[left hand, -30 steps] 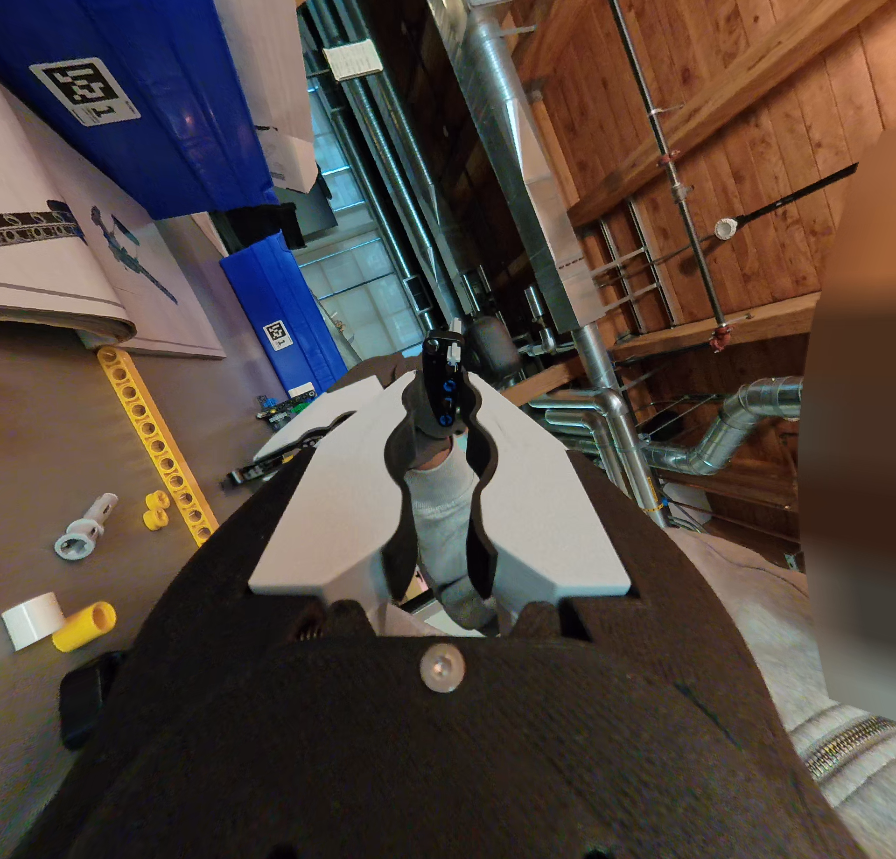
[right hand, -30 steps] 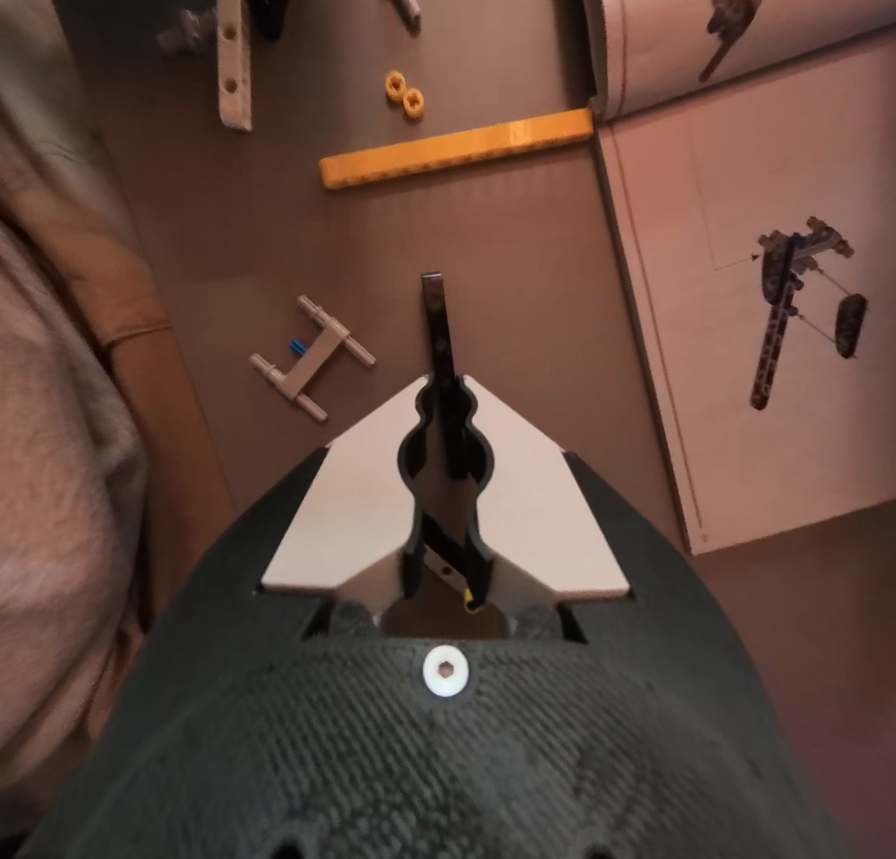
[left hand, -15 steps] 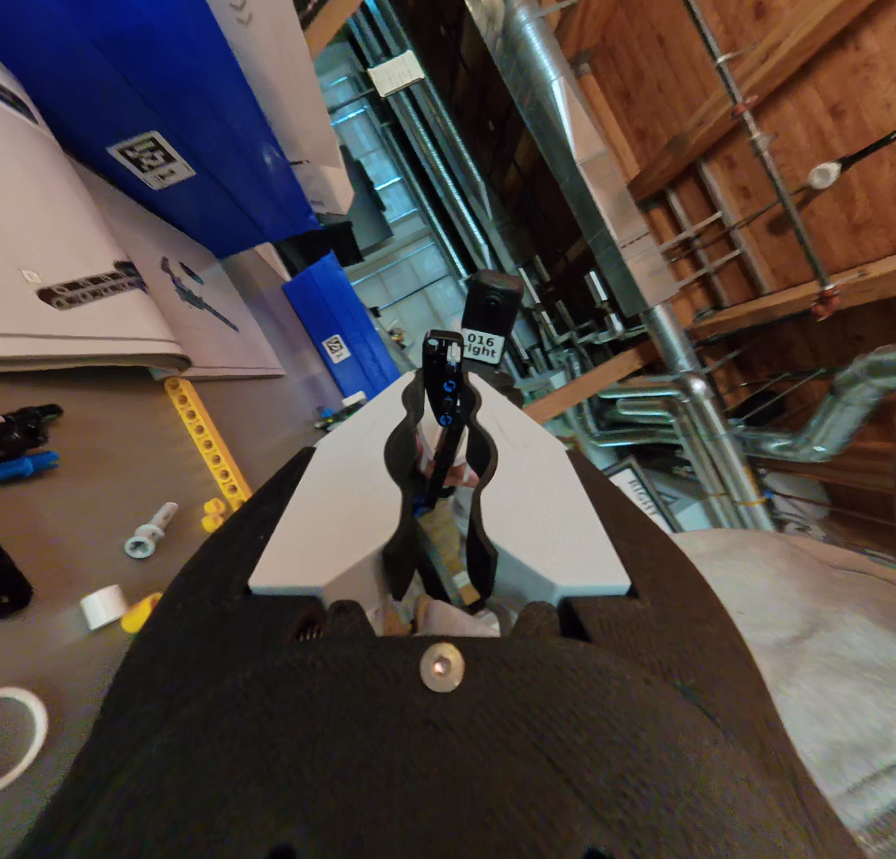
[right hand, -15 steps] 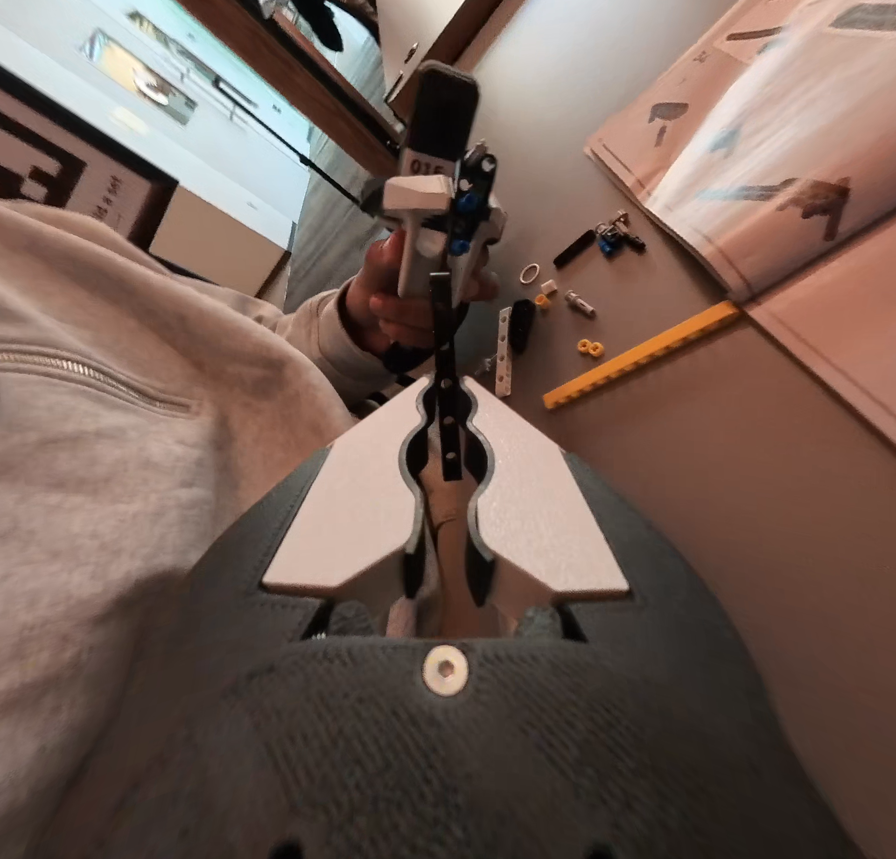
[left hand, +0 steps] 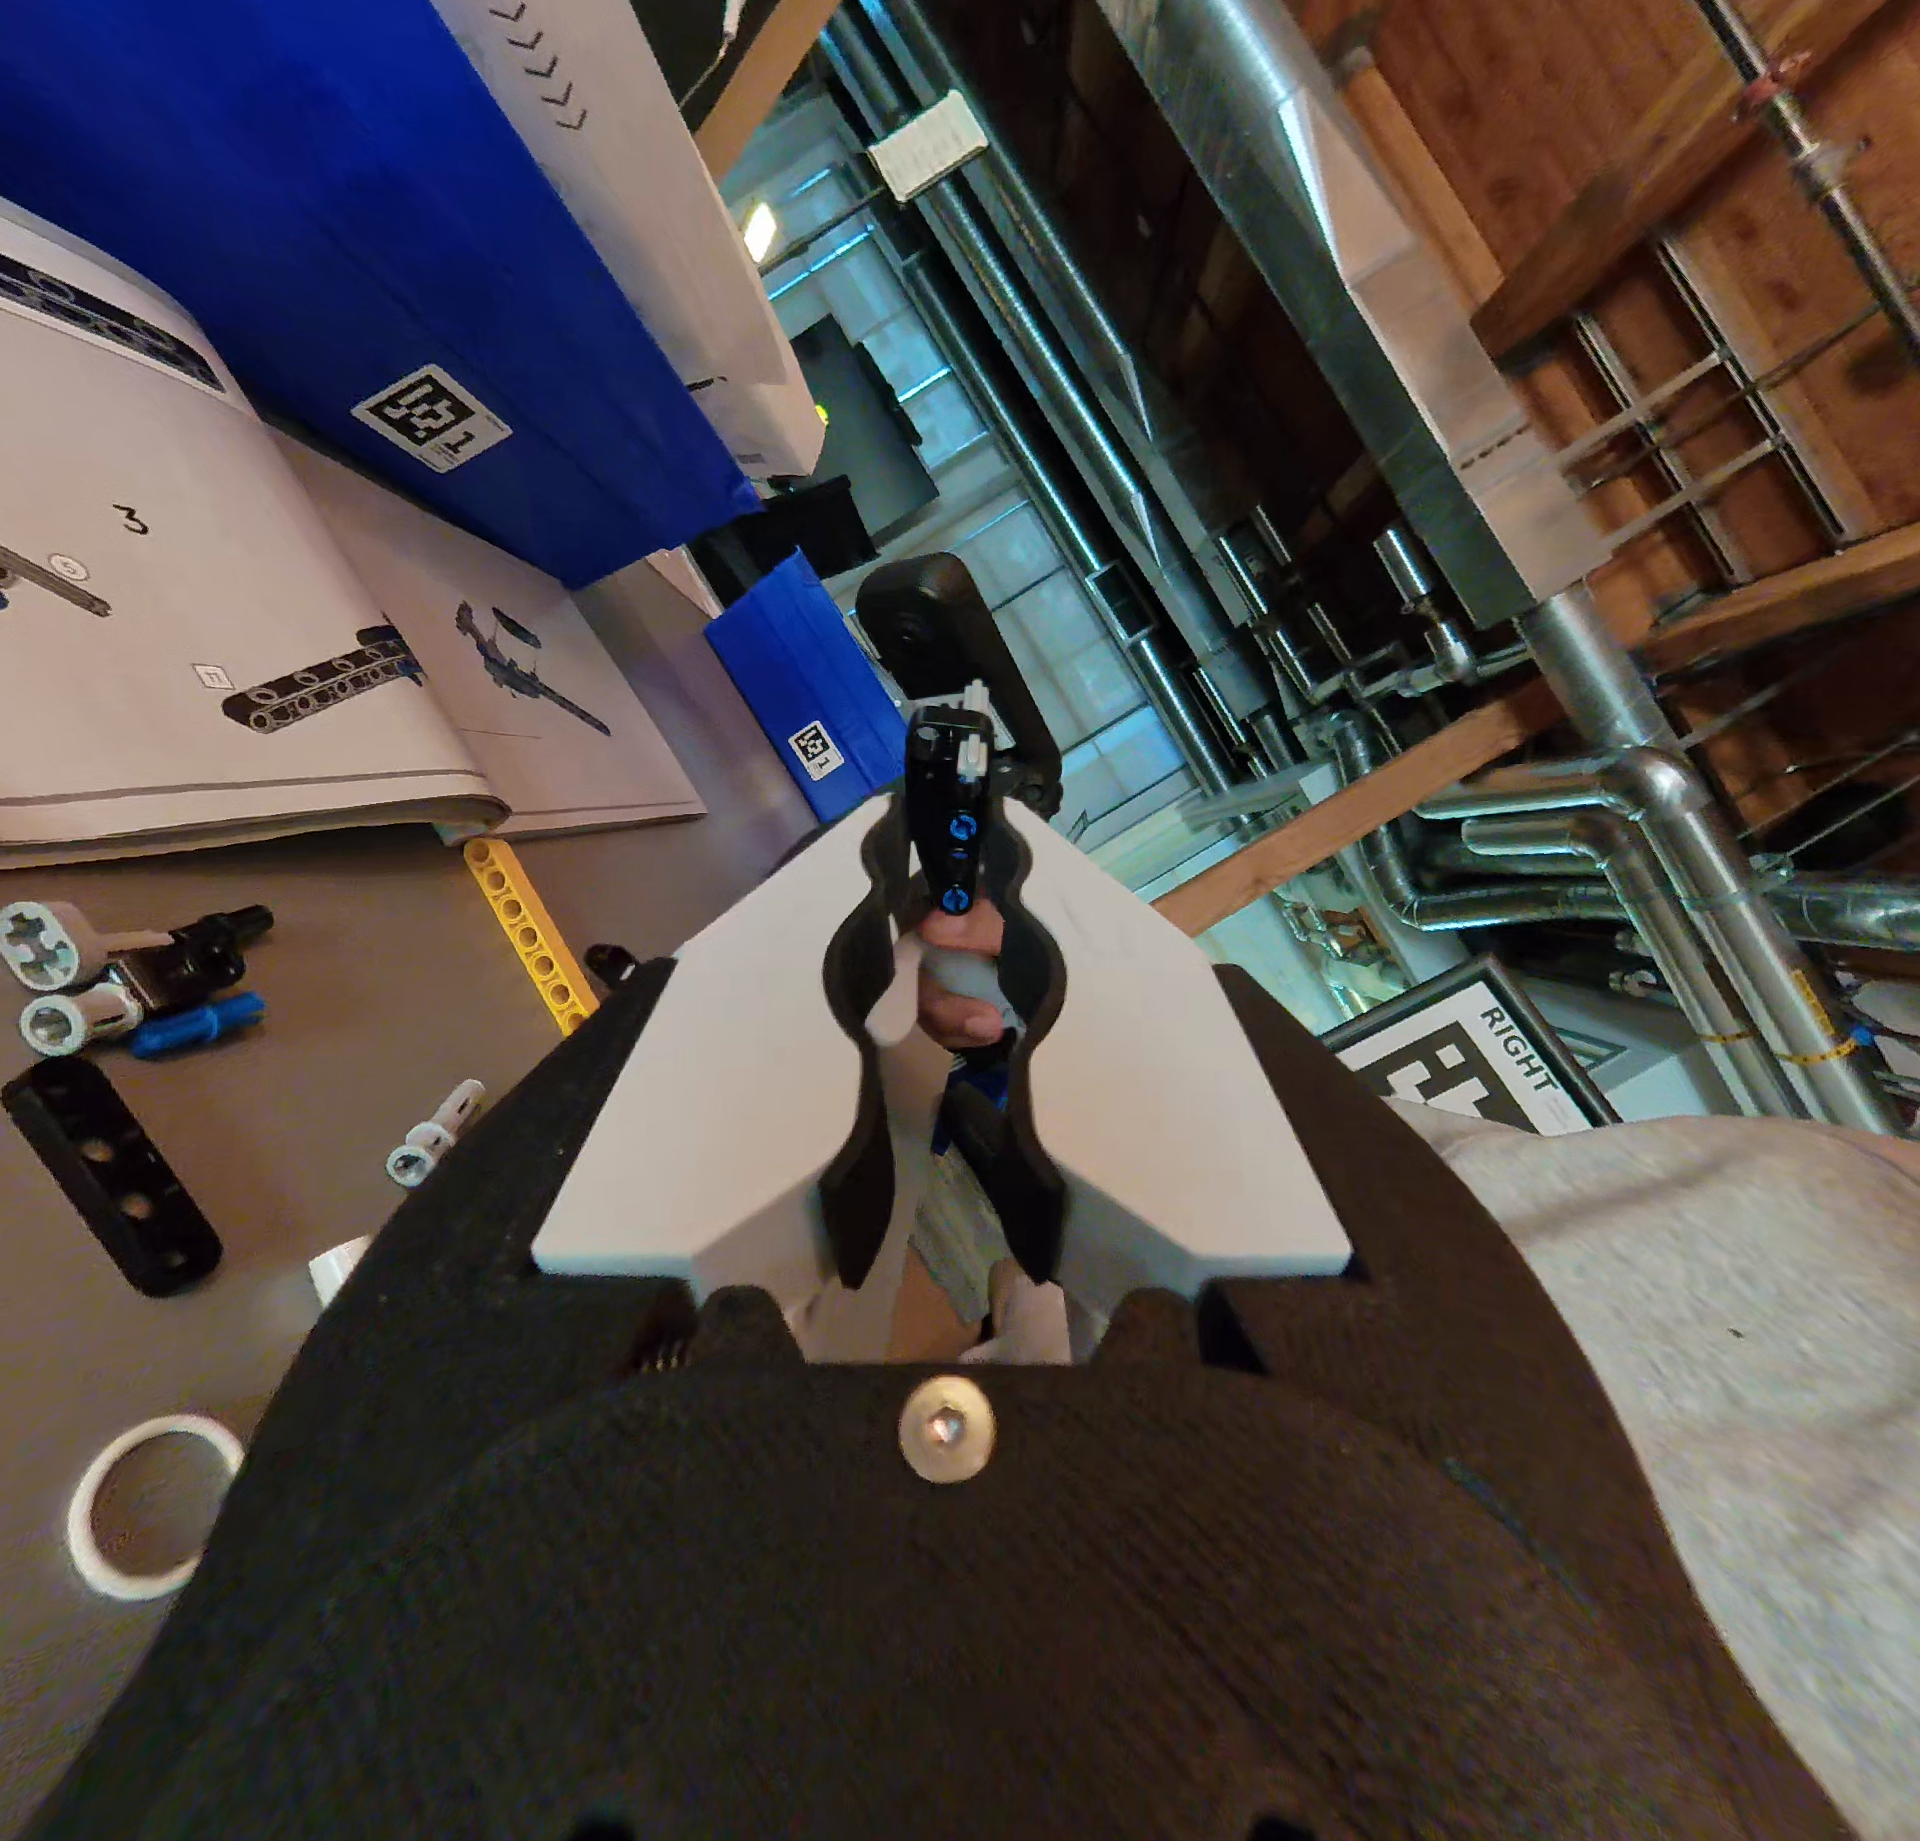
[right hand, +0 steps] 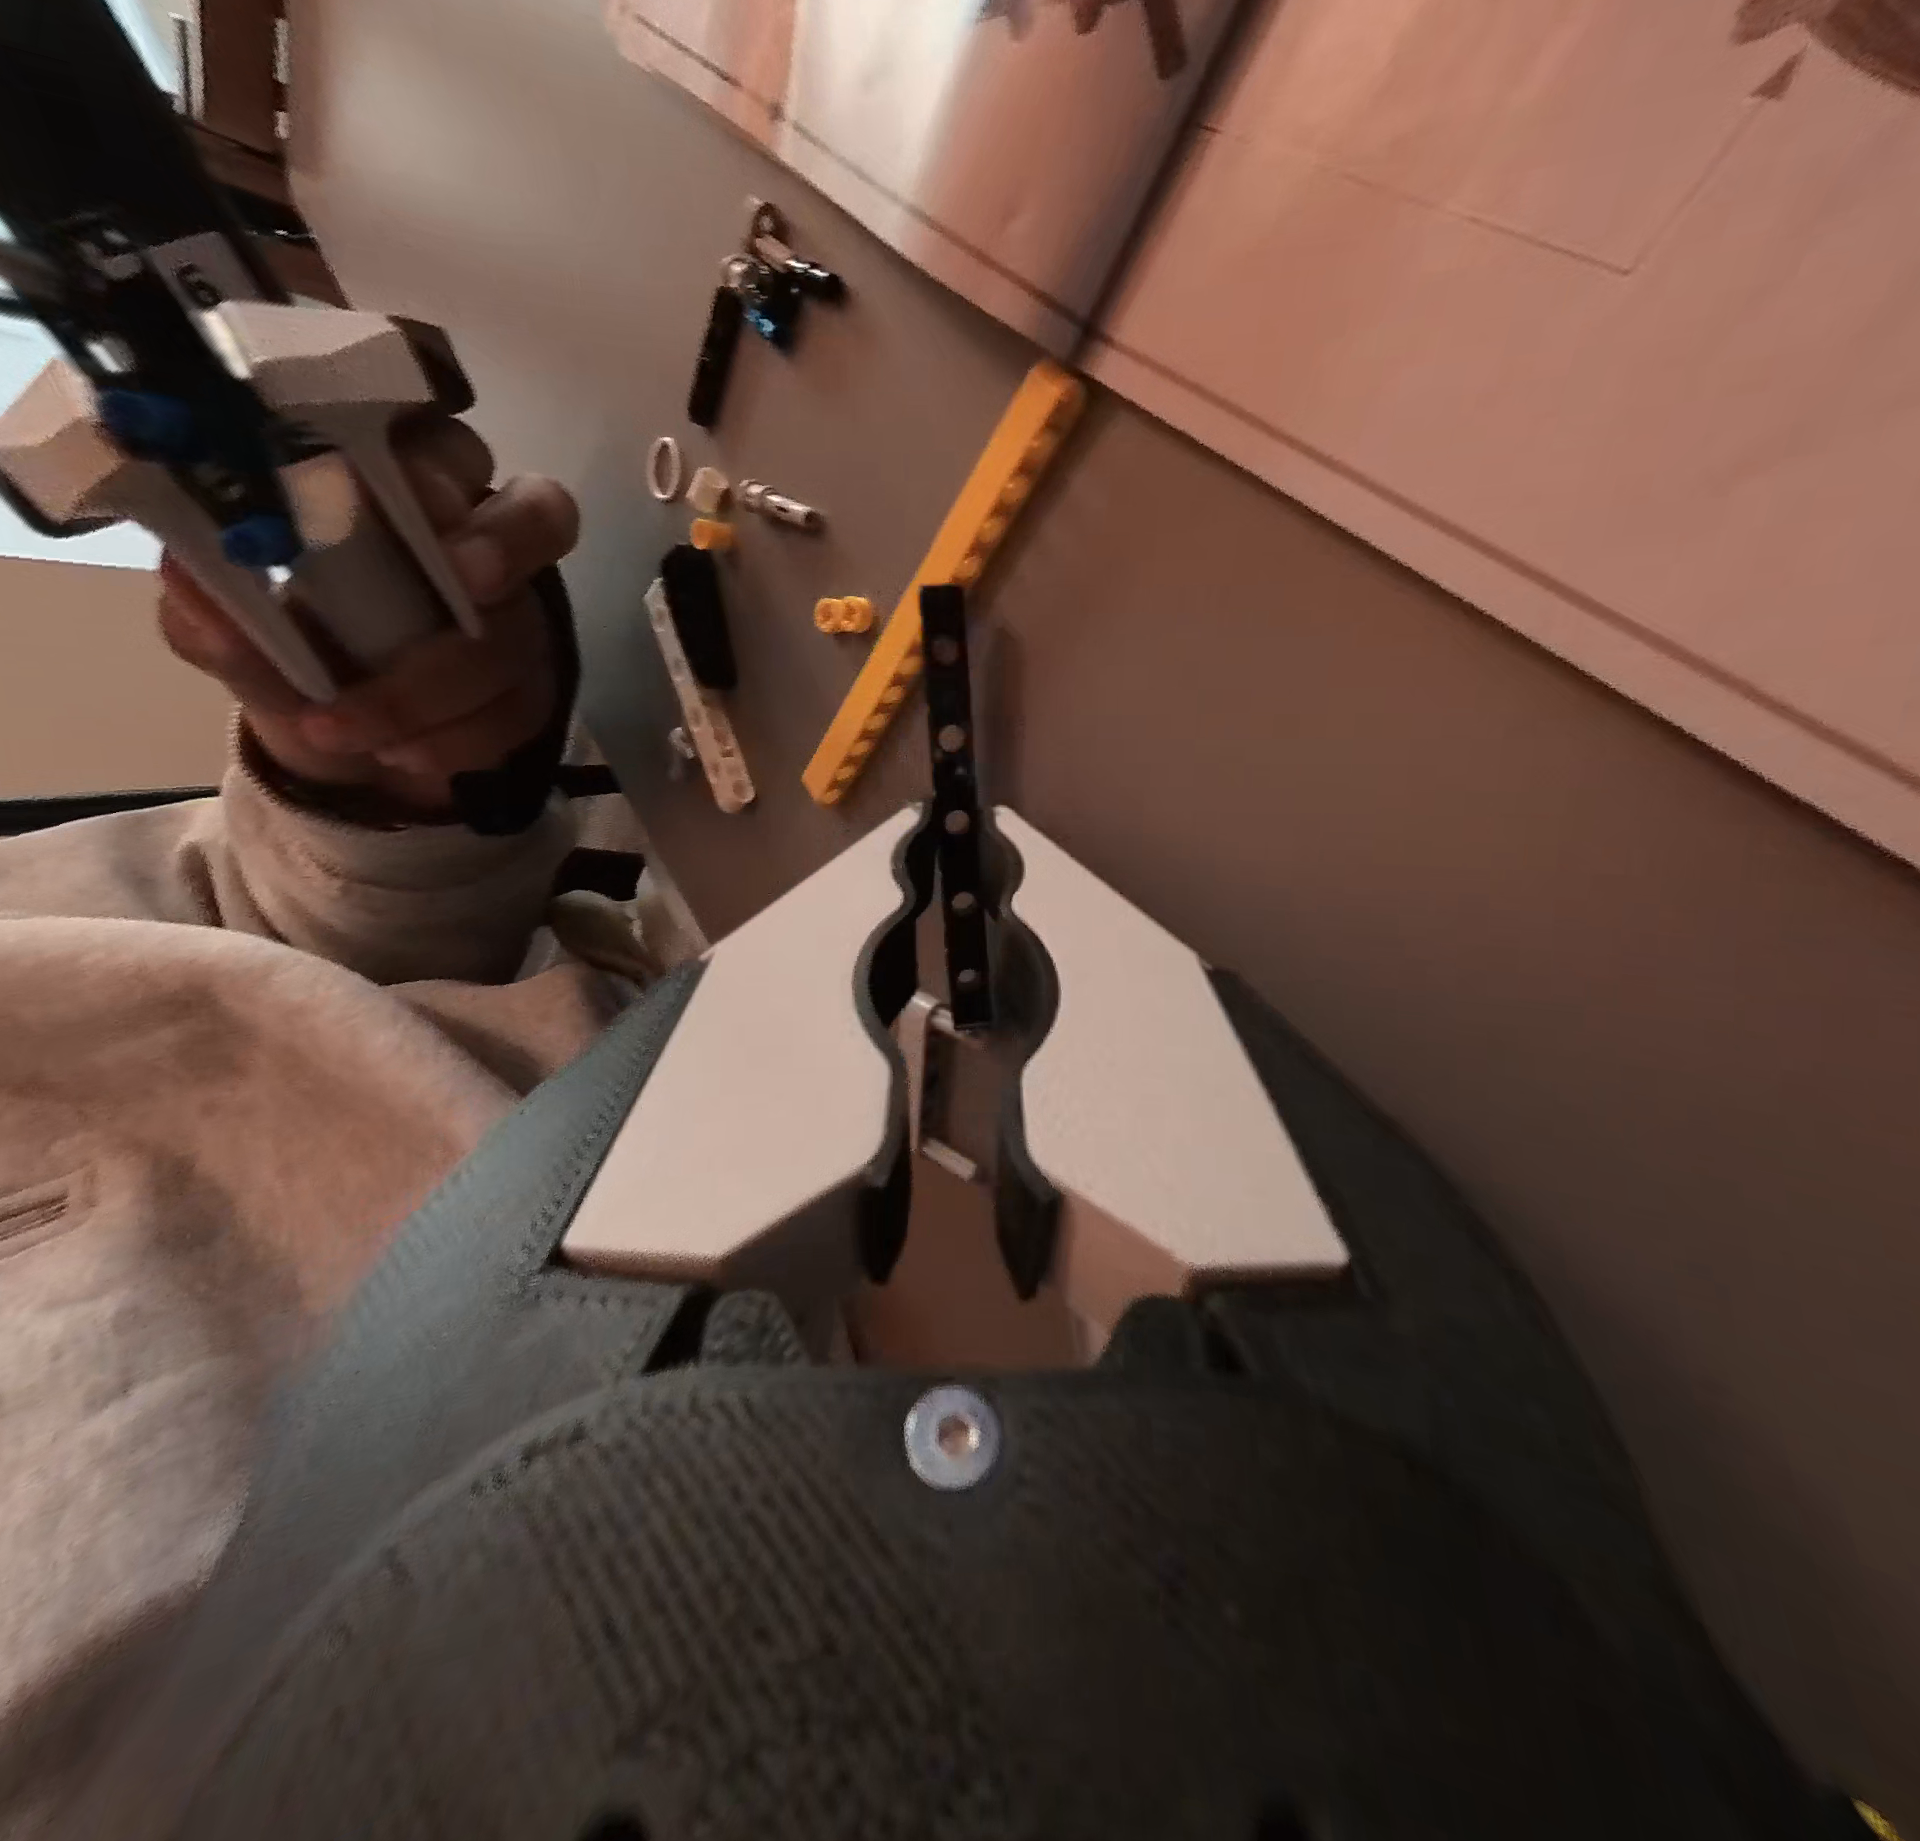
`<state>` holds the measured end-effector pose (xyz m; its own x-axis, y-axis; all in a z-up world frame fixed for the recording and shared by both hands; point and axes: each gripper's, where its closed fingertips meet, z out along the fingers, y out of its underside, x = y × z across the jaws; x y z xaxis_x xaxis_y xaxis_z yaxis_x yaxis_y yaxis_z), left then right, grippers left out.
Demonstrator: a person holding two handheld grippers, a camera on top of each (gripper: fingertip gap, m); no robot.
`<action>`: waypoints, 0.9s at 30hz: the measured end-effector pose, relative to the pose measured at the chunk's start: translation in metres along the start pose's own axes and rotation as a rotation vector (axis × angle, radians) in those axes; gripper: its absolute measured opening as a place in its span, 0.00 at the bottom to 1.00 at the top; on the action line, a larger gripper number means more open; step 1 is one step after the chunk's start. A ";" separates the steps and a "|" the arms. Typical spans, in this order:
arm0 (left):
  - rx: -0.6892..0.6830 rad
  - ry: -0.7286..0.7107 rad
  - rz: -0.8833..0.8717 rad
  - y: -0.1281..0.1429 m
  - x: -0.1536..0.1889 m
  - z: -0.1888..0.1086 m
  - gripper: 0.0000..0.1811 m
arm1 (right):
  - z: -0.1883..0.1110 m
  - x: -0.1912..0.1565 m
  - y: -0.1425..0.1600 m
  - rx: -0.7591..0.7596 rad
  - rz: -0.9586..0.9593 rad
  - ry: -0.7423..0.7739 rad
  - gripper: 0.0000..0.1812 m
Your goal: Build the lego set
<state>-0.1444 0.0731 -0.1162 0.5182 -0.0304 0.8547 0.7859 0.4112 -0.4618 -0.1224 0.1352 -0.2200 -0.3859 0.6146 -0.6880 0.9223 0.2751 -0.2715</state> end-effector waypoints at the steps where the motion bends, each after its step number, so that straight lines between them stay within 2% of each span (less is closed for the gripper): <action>1: -0.001 0.006 -0.004 0.000 0.001 0.000 0.06 | 0.000 0.004 0.000 0.001 0.004 0.019 0.04; 9: -0.004 0.024 -0.021 0.001 0.002 0.001 0.06 | -0.004 0.013 -0.006 0.054 0.062 -0.005 0.04; 18: -0.005 0.030 -0.030 0.002 0.002 0.002 0.06 | -0.017 0.028 -0.012 0.089 -0.017 0.117 0.06; 21: -0.004 0.031 -0.032 0.002 0.002 0.002 0.06 | -0.022 0.028 -0.017 0.112 -0.093 0.167 0.10; 24: -0.002 0.032 -0.035 0.002 0.002 0.001 0.06 | -0.029 0.013 -0.028 0.172 -0.245 0.207 0.15; 27: 0.001 0.032 -0.038 0.001 0.002 0.001 0.06 | -0.038 0.004 -0.041 0.246 -0.483 0.386 0.15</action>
<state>-0.1429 0.0746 -0.1145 0.4986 -0.0753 0.8636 0.8047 0.4106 -0.4288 -0.1631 0.1547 -0.1857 -0.6951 0.6979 -0.1727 0.6043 0.4371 -0.6662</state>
